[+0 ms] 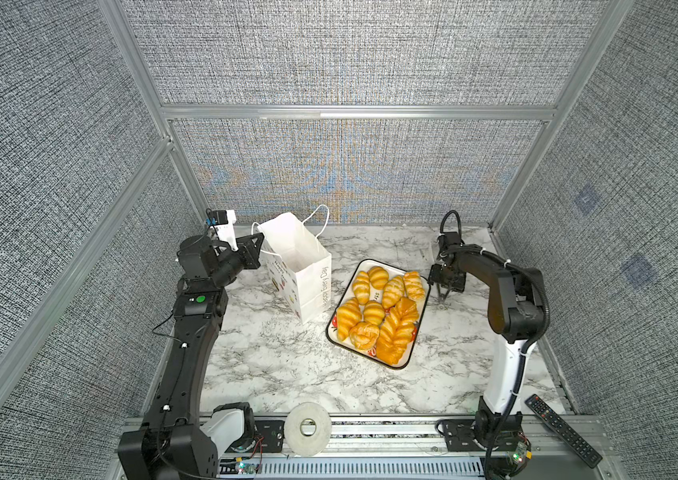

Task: Place the fake bread into the paper bag
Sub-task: 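Grasp the bag handle with the left gripper while the right gripper grasps the tongs, then lower the tongs in the right gripper onto a bread at the tray's far edge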

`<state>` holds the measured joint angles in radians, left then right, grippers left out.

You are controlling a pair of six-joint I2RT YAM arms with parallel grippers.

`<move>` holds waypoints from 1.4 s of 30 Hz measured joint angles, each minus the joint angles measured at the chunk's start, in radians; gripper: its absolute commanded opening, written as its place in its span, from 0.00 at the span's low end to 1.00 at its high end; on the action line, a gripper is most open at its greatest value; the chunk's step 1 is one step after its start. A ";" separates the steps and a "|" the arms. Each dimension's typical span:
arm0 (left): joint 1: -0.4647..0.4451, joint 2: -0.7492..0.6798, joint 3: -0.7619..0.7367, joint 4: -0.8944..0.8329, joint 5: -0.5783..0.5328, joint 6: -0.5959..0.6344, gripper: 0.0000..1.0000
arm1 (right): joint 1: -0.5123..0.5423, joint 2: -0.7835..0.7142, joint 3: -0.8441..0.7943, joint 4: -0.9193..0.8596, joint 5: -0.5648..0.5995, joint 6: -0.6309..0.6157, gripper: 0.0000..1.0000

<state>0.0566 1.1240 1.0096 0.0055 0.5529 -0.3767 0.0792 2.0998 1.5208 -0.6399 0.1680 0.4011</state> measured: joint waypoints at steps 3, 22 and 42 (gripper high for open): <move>0.000 0.000 0.000 0.000 0.000 -0.001 0.00 | 0.000 0.000 -0.001 0.000 0.000 -0.001 0.73; 0.003 -0.001 0.000 0.000 0.000 -0.001 0.00 | 0.002 -0.141 -0.102 0.008 0.011 -0.004 0.55; 0.005 -0.005 -0.002 0.000 0.000 -0.001 0.00 | 0.003 -0.358 -0.211 -0.006 0.037 0.003 0.37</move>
<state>0.0612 1.1194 1.0077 0.0055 0.5526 -0.3779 0.0818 1.7416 1.3098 -0.6456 0.2050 0.4046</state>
